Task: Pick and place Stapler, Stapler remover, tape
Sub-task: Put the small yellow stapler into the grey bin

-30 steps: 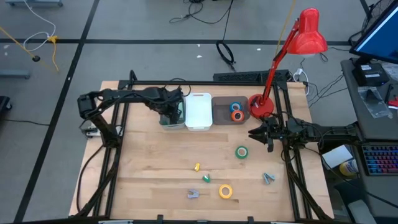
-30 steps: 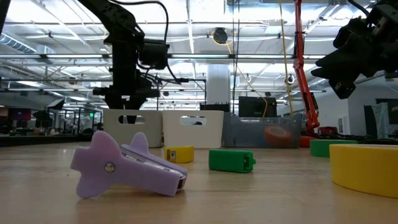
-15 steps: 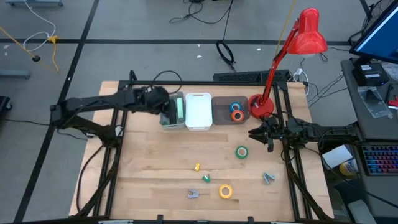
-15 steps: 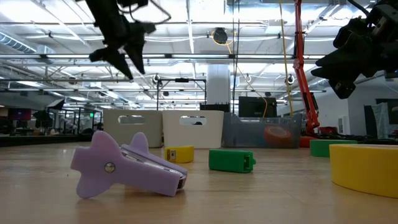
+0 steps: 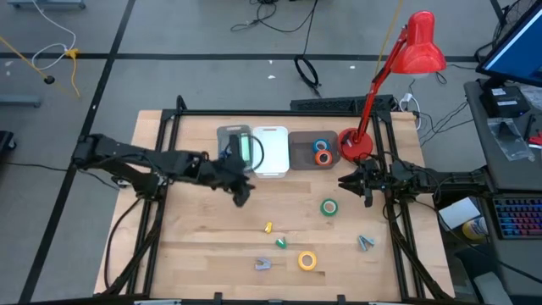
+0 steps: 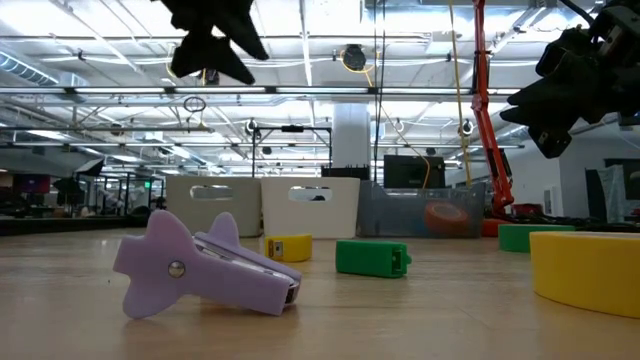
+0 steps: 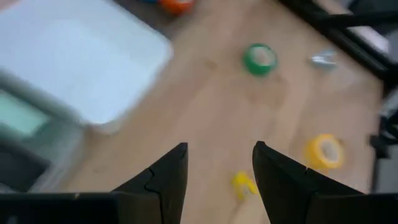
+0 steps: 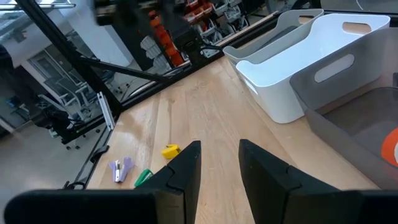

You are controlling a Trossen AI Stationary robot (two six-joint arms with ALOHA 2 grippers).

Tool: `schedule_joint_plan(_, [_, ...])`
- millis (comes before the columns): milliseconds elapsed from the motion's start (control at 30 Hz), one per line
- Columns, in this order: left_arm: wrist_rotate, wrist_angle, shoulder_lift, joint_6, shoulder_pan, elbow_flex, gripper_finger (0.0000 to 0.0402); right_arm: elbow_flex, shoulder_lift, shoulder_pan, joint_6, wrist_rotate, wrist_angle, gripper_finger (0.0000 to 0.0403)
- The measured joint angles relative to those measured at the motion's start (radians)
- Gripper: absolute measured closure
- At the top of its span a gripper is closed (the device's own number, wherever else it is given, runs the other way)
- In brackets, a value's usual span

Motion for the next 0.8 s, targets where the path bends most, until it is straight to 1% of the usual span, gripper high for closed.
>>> schedule_joint_plan(67, [0.012,0.056,0.028,0.011,-0.039,0.002,0.0222,0.0,0.0,0.0,0.0,-0.001,0.0,0.0303])
schedule_joint_plan(133, [0.023,0.051,0.053,0.018,-0.078,0.0,0.0222,0.0,0.003,0.0,0.0,0.0,0.0,0.0303])
schedule_joint_plan(200, [0.03,0.104,0.091,0.018,-0.105,0.003,0.0222,-0.001,0.004,0.0,0.0,0.0,-0.007,0.0303])
schedule_joint_plan(233, [0.031,0.102,0.107,0.018,-0.12,0.002,0.0222,-0.001,0.008,0.0,0.0,0.0,-0.003,0.0303])
schedule_joint_plan(300, [0.038,0.107,0.151,0.015,-0.141,-0.002,0.0222,0.0,0.017,0.0,0.0,0.001,-0.001,0.0303])
schedule_joint_plan(367, [0.058,0.151,0.194,0.002,-0.153,0.001,0.0222,-0.001,0.021,0.0,0.0,0.0,-0.004,0.0303])
schedule_joint_plan(433, [0.087,0.159,0.236,-0.027,-0.159,0.0,0.0222,0.0,0.033,0.0,0.0,0.002,-0.002,0.0303])
schedule_joint_plan(467, [0.105,0.189,0.26,-0.045,-0.159,-0.001,0.0222,0.0,0.034,0.0,0.0,0.002,-0.011,0.0303])
schedule_joint_plan(600, [0.181,0.244,0.336,-0.152,-0.151,-0.001,0.0222,0.0,0.053,0.0,0.0,0.003,-0.009,0.0303])
schedule_joint_plan(733, [0.263,0.285,0.392,-0.253,-0.133,0.0,0.0222,0.0,0.07,0.0,0.0,0.005,-0.005,0.0303])
schedule_joint_plan(800, [0.282,0.299,0.412,-0.291,-0.126,0.0,0.0222,-0.001,0.078,0.0,0.0,0.004,-0.001,0.0303])
